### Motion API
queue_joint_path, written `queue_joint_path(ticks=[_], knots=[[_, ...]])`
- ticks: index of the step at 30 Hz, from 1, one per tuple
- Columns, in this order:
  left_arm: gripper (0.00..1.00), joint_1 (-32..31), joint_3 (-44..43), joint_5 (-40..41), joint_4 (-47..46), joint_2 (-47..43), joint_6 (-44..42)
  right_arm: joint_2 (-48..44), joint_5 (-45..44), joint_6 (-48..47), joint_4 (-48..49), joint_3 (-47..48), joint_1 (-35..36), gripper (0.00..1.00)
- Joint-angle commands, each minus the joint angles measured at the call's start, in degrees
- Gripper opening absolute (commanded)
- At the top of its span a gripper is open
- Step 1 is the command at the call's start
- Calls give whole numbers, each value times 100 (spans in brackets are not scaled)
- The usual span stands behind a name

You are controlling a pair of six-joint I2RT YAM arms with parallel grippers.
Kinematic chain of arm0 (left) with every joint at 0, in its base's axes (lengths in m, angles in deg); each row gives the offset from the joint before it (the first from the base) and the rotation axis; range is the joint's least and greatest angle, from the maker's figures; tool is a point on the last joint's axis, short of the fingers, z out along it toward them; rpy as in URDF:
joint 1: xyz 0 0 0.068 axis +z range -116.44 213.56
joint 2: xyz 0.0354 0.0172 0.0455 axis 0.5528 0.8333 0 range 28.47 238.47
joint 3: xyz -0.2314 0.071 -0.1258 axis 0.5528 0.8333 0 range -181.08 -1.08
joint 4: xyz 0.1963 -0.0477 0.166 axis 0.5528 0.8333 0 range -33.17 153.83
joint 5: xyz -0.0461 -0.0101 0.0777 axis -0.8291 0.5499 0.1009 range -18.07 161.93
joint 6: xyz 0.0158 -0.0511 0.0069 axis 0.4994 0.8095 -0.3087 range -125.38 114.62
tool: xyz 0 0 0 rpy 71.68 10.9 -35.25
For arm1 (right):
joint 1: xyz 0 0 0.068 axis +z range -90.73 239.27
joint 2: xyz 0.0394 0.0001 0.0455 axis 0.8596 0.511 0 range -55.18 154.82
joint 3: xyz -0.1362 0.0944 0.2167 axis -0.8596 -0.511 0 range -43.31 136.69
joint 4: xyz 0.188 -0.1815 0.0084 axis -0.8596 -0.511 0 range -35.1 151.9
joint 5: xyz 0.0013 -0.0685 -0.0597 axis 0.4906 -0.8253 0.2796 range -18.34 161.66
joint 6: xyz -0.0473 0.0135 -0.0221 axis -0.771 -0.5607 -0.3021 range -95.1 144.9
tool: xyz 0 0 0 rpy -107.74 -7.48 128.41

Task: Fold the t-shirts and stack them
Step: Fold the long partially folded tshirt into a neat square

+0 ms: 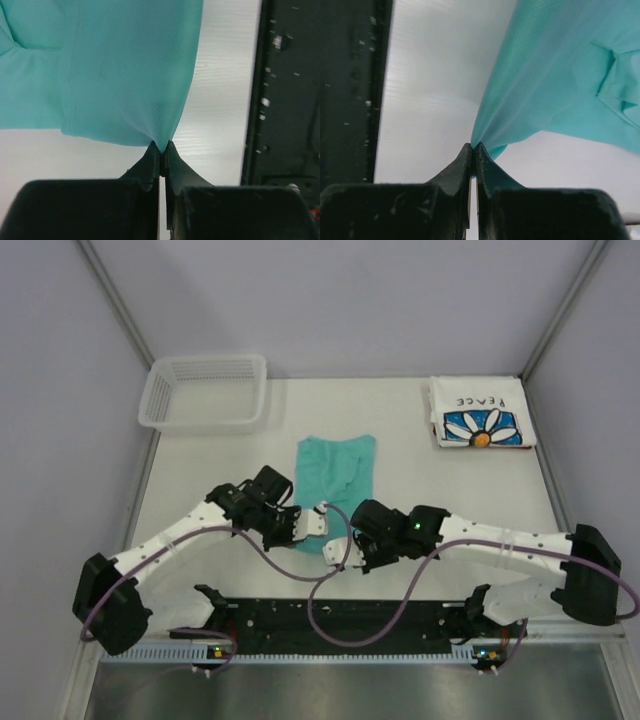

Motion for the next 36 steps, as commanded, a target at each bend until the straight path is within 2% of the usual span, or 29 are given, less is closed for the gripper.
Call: queue_joint_path(ticks=[1, 5, 9, 13, 17, 20, 28, 36], knots=[[0, -173, -170, -610, 2039, -759, -432, -576, 285, 1030, -1548, 607, 728, 0], [0, -234, -380, -936, 2744, -1226, -714, -638, 400, 1497, -1936, 1152, 1266, 0], [0, -217, -986, -1156, 3333, -1376, -653, -787, 611, 1586, -1954, 1434, 1311, 0], [0, -208, -1383, -894, 3160, -1412, -39, -1068, 471, 1507, -1945, 1759, 1241, 0], [0, -147, -1611, -349, 2536, -1167, 612, -1069, 690, 1305, -1875, 1857, 645, 0], [0, 151, -1840, -163, 2193, -772, 859, -998, 673, 1138, -1805, 1778, 144, 0], [0, 1443, -2797, -576, 1954, 889, 877, -481, 1199, 707, -883, 1514, -1561, 0], [0, 1646, -3702, -541, 1884, 2506, 903, 661, 1534, 452, -495, 1672, -2485, 0]])
